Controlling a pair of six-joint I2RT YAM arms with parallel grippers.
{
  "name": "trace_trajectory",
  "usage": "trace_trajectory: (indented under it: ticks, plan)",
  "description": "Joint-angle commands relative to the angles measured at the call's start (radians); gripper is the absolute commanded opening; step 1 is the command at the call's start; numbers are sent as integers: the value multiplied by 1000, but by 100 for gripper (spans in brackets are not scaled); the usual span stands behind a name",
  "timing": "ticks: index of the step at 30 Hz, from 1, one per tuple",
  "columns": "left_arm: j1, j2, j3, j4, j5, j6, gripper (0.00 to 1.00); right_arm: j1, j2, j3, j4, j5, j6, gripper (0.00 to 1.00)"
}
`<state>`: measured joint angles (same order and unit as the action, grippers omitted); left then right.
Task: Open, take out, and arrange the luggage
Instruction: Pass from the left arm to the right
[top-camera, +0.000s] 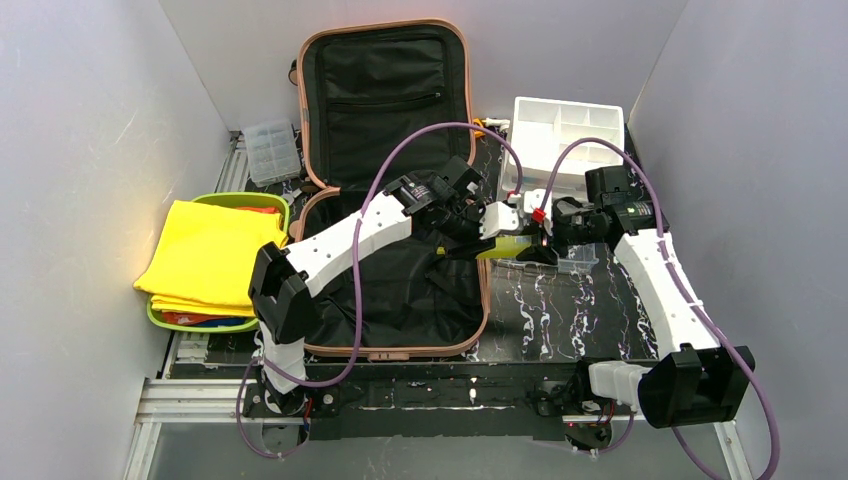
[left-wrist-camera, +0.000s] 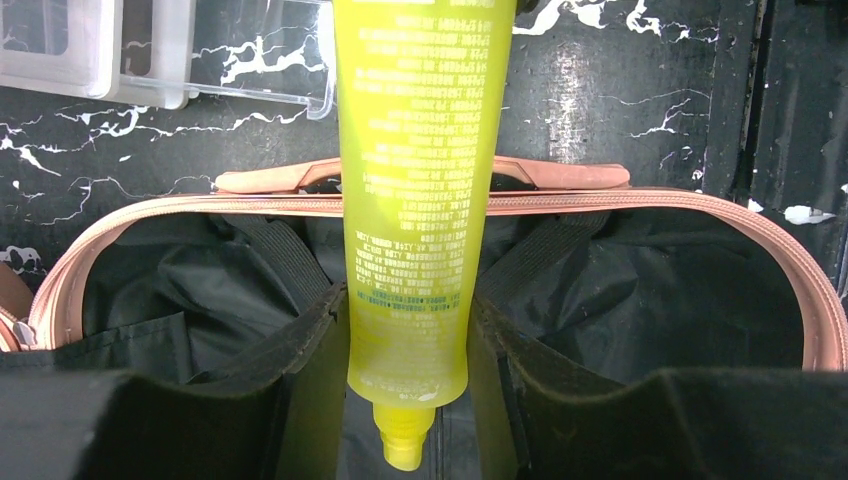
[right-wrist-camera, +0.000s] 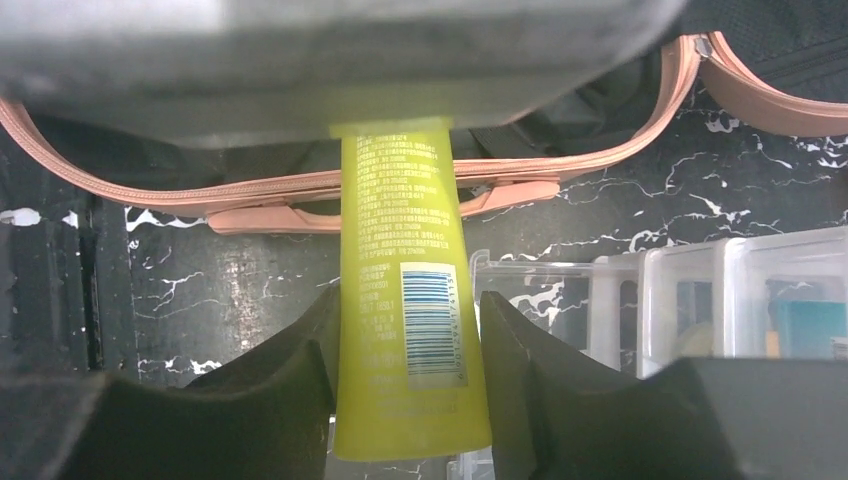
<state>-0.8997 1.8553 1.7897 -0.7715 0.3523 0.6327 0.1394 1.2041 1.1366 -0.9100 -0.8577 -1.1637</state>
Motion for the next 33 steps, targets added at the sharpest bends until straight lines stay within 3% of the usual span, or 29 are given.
trace_trajectory:
  ticks: [1, 4, 7, 10, 11, 17, 26, 33]
  plan:
    - [-7, -56, 47, 9, 49, -16, 0, 13, 15, 10, 9, 6, -5, 36]
    - [-7, -58, 47, 10, 29, -23, 1, 13, 14, 19, -2, 12, -10, 22]
    - [-1, -65, 40, 11, -6, -40, 52, 12, 11, 31, 0, 54, -8, 18]
    - [29, -108, 4, 28, -6, -76, 92, 12, 4, 37, 3, 145, -2, 14]
    - [44, -128, -10, 35, 0, -90, 98, 11, 2, 37, 2, 177, -3, 14]
    - [227, -271, -131, 91, 87, -217, 98, -54, 10, 69, -72, 270, -85, 11]
    - [459, -487, -445, 205, 189, -291, 98, -360, 96, 232, -354, 109, -344, 10]
    - [553, -547, -572, 242, 222, -308, 98, -429, 177, 158, -331, 147, -423, 7]
